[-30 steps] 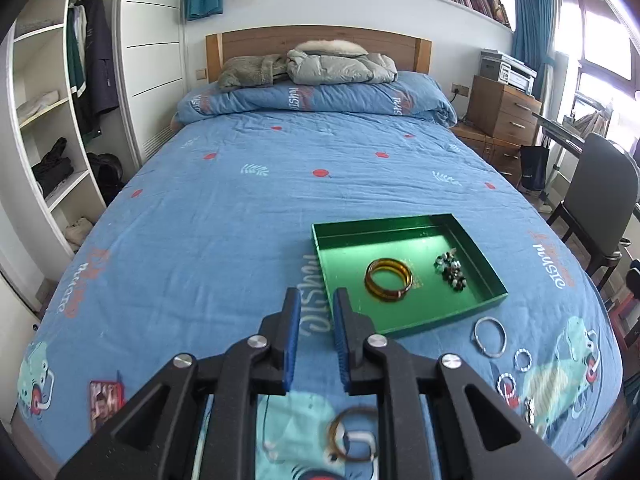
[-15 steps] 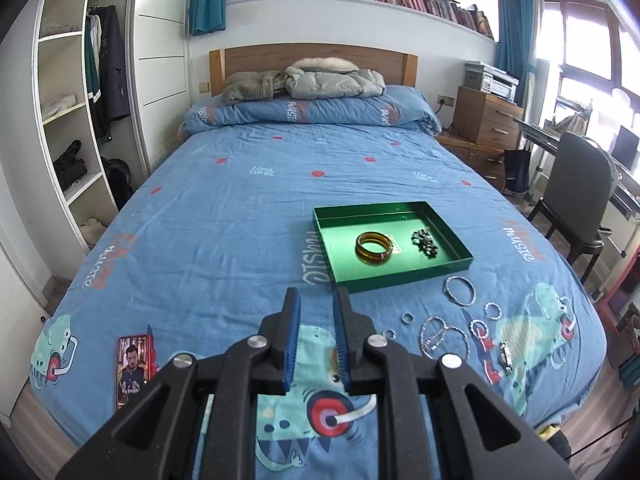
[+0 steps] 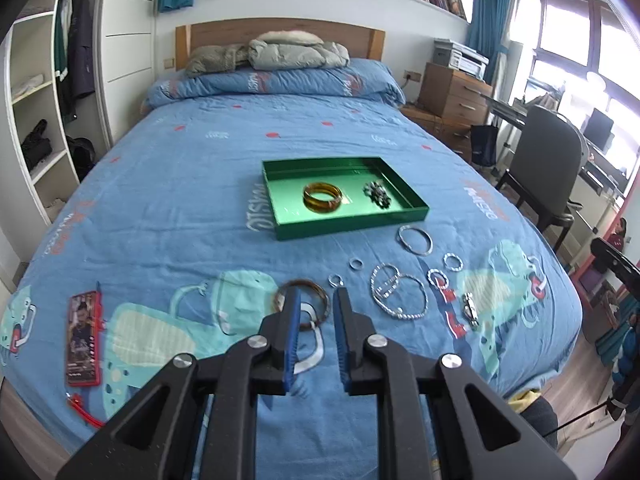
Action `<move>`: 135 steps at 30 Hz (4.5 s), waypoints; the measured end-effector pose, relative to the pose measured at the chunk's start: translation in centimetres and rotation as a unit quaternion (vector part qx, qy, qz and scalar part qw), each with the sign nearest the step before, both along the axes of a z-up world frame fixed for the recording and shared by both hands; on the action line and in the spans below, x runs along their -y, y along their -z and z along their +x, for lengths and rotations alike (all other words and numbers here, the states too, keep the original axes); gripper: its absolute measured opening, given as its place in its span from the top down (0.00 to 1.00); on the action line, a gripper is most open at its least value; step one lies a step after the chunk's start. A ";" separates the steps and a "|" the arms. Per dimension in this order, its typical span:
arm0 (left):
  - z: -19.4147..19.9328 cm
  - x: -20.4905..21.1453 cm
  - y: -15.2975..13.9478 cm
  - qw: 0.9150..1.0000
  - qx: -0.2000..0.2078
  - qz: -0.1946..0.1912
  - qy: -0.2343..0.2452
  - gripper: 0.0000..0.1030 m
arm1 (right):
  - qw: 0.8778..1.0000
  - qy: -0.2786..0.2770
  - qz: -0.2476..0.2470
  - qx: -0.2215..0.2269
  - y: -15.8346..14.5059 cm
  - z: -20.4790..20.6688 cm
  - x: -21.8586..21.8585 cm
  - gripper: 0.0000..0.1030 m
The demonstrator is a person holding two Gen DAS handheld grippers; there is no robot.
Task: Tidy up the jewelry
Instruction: 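Withdraw both tools from the tray back over the jewelry, then grasp the silver watch with the right tool while the left tool grasps the pearl bracelet, then carry the watch and pearl bracelet into the green tray and release both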
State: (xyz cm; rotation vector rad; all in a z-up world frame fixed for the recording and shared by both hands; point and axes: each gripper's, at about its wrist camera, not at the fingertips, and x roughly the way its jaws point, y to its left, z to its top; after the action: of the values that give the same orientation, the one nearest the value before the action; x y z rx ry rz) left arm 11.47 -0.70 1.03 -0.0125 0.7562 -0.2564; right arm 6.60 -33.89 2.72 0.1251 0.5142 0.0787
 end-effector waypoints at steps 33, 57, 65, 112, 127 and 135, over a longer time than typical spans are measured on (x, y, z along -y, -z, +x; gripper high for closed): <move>11.1 11.3 15.4 0.983 -0.171 -0.030 0.053 0.75 | 0.976 -0.024 0.063 -0.209 19.3 12.3 0.9 0.73; 14.1 11.3 16.7 0.975 -0.199 -0.094 0.014 0.73 | 0.974 -0.052 0.070 -0.207 20.2 13.1 1.4 0.76; 14.9 12.9 17.3 0.976 -0.213 -0.044 -0.029 0.76 | 0.976 -0.057 0.033 -0.210 20.3 13.3 0.5 0.79; 8.6 8.2 0.1 0.999 -0.019 -0.010 0.024 0.97 | 0.995 -0.052 0.020 -0.087 8.4 6.5 -4.3 0.92; 25.3 6.0 0.2 1.000 -0.005 0.004 -0.021 0.97 | 0.995 -0.085 0.011 -0.054 5.4 23.2 -8.0 0.92; 31.1 6.2 6.9 0.998 -0.052 0.026 -0.036 0.97 | 0.992 -0.087 0.026 -0.084 8.7 30.7 -8.7 0.92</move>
State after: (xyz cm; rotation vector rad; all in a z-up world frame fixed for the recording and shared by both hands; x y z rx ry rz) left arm 42.61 -6.91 -5.91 -0.0038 0.8631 -0.1693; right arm 37.34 -25.16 -6.01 0.1390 0.6912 0.2529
